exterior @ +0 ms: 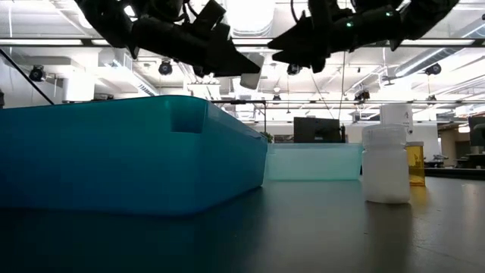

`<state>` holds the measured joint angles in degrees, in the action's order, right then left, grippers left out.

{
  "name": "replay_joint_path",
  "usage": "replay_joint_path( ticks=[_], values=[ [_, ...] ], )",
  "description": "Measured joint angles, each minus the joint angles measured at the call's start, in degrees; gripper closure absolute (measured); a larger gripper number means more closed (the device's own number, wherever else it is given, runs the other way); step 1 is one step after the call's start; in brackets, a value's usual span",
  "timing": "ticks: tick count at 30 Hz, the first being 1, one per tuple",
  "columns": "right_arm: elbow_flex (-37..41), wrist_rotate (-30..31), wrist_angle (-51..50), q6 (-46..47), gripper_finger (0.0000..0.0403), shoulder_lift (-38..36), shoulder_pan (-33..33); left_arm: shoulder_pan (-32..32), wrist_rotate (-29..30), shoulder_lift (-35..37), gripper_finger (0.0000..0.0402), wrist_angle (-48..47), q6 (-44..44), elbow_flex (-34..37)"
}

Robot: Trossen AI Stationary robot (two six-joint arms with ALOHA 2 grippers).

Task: Pick and place medicine bottles into bin by pill shape (circle, oval)
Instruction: Put the white tablet bottle into the green bin

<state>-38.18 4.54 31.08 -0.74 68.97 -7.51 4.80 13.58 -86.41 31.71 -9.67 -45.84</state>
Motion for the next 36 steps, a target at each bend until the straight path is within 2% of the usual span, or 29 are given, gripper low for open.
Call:
replay_joint_path(
  ticks=[11, 21, 24, 31, 36],
  values=[
    [-12.1, 0.0, -15.3, -1.8, 0.0156, 7.4, 0.0, 0.0, 0.0, 0.0, 0.0274, 1.0, -0.1, 0.2],
    [-14.7, 0.0, -17.6, -1.8, 0.0160, 8.7, 0.0, 0.0, 0.0, 0.0, 0.0274, 0.7, -0.1, 0.3],
    [-14.7, 0.1, -17.6, -1.6, 0.0176, 8.8, 0.0, 0.0, 0.0, 0.0, 0.0274, 0.7, -0.1, 0.3],
    [-14.7, 0.0, -17.6, -1.4, 0.0244, 8.8, 0.0, 0.0, 0.1, 0.0, 0.0270, 0.8, 0.3, 0.3],
    [-14.7, 0.0, -17.6, -0.6, 0.0269, 8.8, 0.0, 0.0, 0.0, 0.0, 0.0232, 0.8, 0.7, 0.3]
  ],
)
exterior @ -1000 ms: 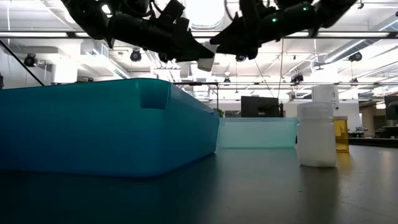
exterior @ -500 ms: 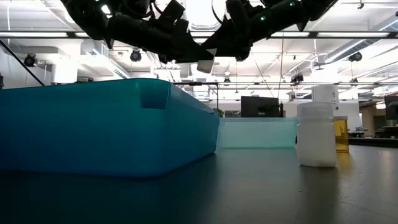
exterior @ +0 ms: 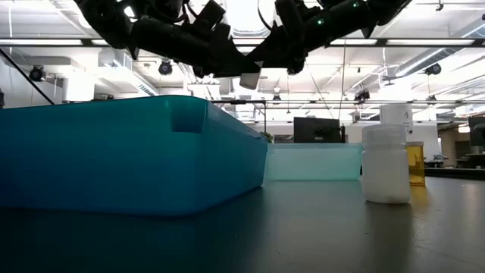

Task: Pick and place medicine bottles into bin by pill shape (circle, oval)
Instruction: Put the white tablet bottle into the green bin

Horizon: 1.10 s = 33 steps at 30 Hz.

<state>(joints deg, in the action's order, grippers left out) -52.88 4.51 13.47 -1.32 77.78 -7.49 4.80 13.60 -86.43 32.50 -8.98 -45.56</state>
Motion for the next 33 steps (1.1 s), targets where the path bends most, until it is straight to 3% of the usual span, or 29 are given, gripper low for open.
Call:
replay_joint_path(
  ticks=[9, 14, 22, 26, 33],
  values=[
    [0.0, 2.0, -4.3, 2.2, 0.0264, -0.1, -2.6, 0.1, 0.7, 1.7, 0.0163, -6.0, -0.4, 0.0],
    [0.1, 9.6, -10.2, 3.7, 0.0264, 1.4, -8.5, 0.1, 2.2, 4.1, 0.0160, -9.6, -0.3, 0.4],
    [1.4, 8.5, -7.5, 8.2, 0.0264, 11.2, -18.8, 0.0, 2.3, 5.8, 0.0160, -9.4, 1.1, 0.9],
    [1.1, 5.6, -3.7, 9.0, 0.0264, 14.5, -19.9, 0.0, 2.3, 5.8, 0.0159, -9.5, 1.2, 0.9],
    [0.7, 6.0, -1.0, 10.6, 0.0264, 17.7, -19.9, 0.0, 2.3, 5.7, 0.0159, -9.5, 1.2, 0.9]
  ],
)
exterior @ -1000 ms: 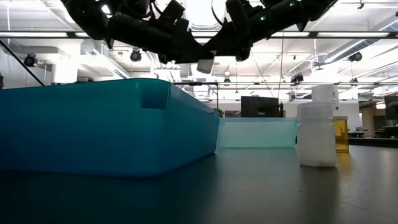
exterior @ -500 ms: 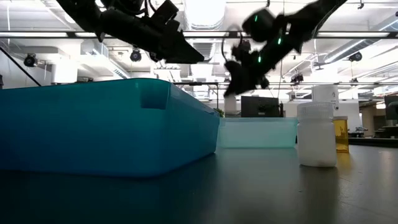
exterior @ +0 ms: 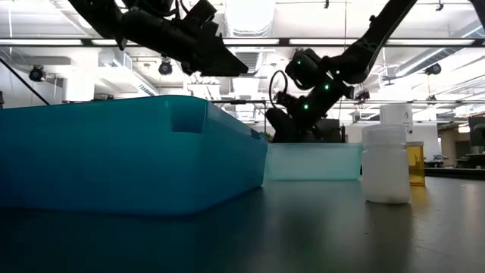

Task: Pick and place medicine bottles into bin by pill shape (circle, oval)
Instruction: Put the white tablet bottle into the green bin

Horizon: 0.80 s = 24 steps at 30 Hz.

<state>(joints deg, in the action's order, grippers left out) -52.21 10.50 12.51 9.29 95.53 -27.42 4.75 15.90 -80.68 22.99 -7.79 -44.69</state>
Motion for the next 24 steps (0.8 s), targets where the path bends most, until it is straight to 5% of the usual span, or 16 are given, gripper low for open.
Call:
replay_joint_path(
  ticks=[24],
  values=[
    [0.0, 0.0, -0.8, 2.3, 0.0206, -0.7, -0.1, 0.0, 0.0, -0.1, 0.0159, 0.1, 1.4, 0.0]
  ],
)
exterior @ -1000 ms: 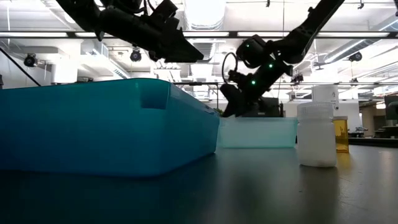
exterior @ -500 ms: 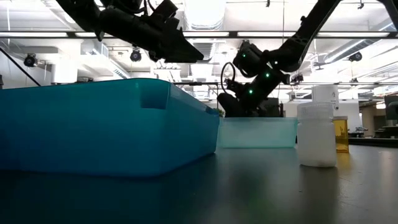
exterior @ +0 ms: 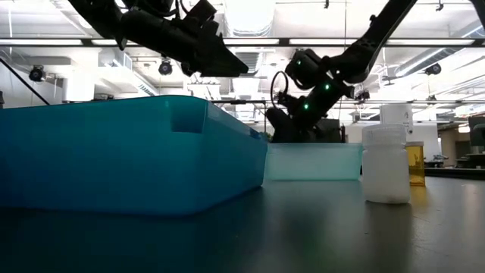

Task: Pick and place medicine bottles into bin by pill shape (circle, oval)
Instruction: Put the white tablet bottle into the green bin, then put the orange capsule bottle into the blue bin

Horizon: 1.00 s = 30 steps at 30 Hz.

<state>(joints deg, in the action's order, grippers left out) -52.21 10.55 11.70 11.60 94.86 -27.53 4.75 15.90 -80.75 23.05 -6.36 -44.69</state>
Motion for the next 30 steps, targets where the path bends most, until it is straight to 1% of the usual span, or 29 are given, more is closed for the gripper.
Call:
replay_joint_path(
  ticks=[4, 10, 14, 17, 19, 22, 25, 28, 30],
  values=[
    [0.0, 0.0, -2.5, 0.0, 0.0205, -3.9, 0.0, -0.4, 0.0, 0.0, 0.0159, 0.0, 0.1, 0.0],
    [0.1, -0.1, -10.2, -0.7, 0.0210, -11.8, 1.7, -1.9, -0.1, 0.0, 0.0159, -0.1, 0.4, 0.0],
    [1.8, -0.3, -11.4, -2.2, 0.0213, -16.7, 5.2, -3.1, -0.5, 0.0, 0.0159, -1.2, 4.1, -0.1],
    [3.7, -0.1, -10.8, -3.8, 0.0213, -20.0, 8.3, -3.8, -1.1, 0.2, 0.0159, -6.7, 9.2, -0.5],
    [5.1, 0.0, -10.4, -5.2, 0.0213, -22.3, 10.1, -4.0, -2.8, 0.9, 0.0159, -13.7, 14.0, -1.3],
    [6.8, 0.0, -9.3, -7.1, 0.0213, -25.0, 12.0, -4.0, -6.4, 2.4, 0.0159, -28.7, 21.4, -3.5],
    [7.7, 0.0, -9.2, -8.9, 0.0213, -26.8, 13.1, -4.0, -9.7, 4.1, 0.0159, -49.7, 29.3, -6.8],
    [8.0, 0.0, -9.1, -9.8, 0.0213, -27.4, 13.4, -4.1, -10.8, 6.1, 0.0159, -70.6, 37.2, -10.3],
    [8.1, 0.0, -9.3, -10.3, 0.0213, -27.3, 13.4, -4.1, -10.7, 7.5, 0.0159, -80.9, 42.9, -11.3]
  ],
)
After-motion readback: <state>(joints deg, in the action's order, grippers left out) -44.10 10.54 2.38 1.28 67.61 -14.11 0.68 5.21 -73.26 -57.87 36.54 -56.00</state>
